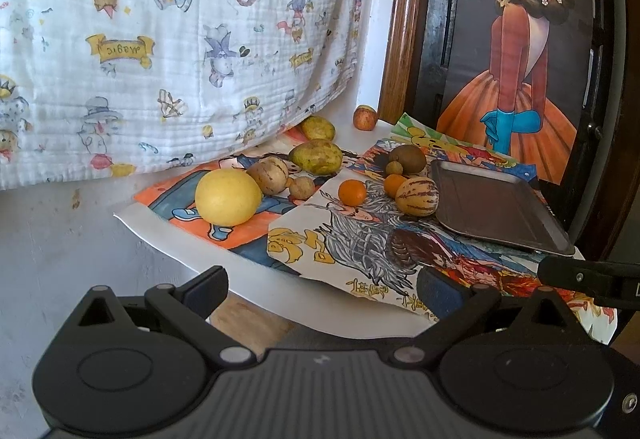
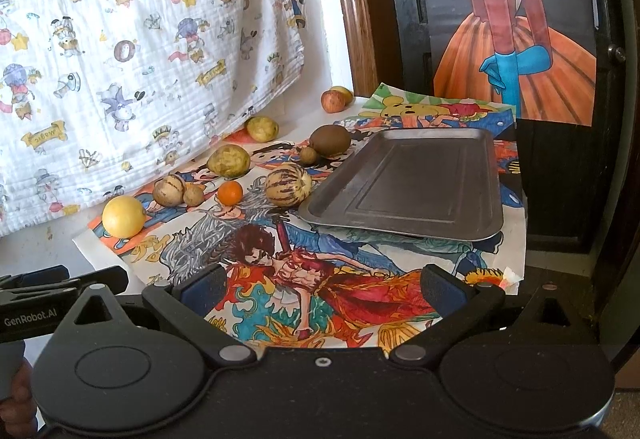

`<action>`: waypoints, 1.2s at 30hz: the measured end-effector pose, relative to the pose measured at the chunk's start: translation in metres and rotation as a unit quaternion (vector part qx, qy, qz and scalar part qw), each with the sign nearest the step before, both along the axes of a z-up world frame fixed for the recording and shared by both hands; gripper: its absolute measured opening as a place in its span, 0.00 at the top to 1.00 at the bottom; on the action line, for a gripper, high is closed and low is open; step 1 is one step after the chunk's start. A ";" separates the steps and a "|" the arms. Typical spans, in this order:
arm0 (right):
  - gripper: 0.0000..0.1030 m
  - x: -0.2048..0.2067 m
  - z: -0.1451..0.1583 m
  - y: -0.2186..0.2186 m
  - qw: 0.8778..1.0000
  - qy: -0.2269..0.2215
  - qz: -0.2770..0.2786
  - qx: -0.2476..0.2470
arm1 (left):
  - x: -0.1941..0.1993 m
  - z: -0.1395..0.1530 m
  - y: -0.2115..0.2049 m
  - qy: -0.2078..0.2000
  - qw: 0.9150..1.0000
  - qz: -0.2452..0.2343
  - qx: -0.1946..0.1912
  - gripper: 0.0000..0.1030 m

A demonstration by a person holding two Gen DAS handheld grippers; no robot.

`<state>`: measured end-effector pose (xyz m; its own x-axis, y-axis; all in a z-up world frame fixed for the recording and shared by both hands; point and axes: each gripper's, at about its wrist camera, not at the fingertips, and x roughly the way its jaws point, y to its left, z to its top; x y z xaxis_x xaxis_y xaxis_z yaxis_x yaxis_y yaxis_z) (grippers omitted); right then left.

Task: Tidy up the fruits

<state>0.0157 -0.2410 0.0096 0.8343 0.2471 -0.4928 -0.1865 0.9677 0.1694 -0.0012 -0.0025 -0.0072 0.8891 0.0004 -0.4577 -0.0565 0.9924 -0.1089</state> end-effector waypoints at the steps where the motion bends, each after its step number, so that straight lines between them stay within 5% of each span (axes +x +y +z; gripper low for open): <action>1: 0.00 0.000 0.000 0.000 1.000 0.000 0.000 0.000 | 0.001 0.001 0.000 0.000 1.000 0.000 0.000 0.00; 36: 0.00 0.001 -0.001 0.003 1.000 0.001 0.006 -0.002 | 0.002 0.002 0.005 0.007 1.000 0.008 0.004 0.00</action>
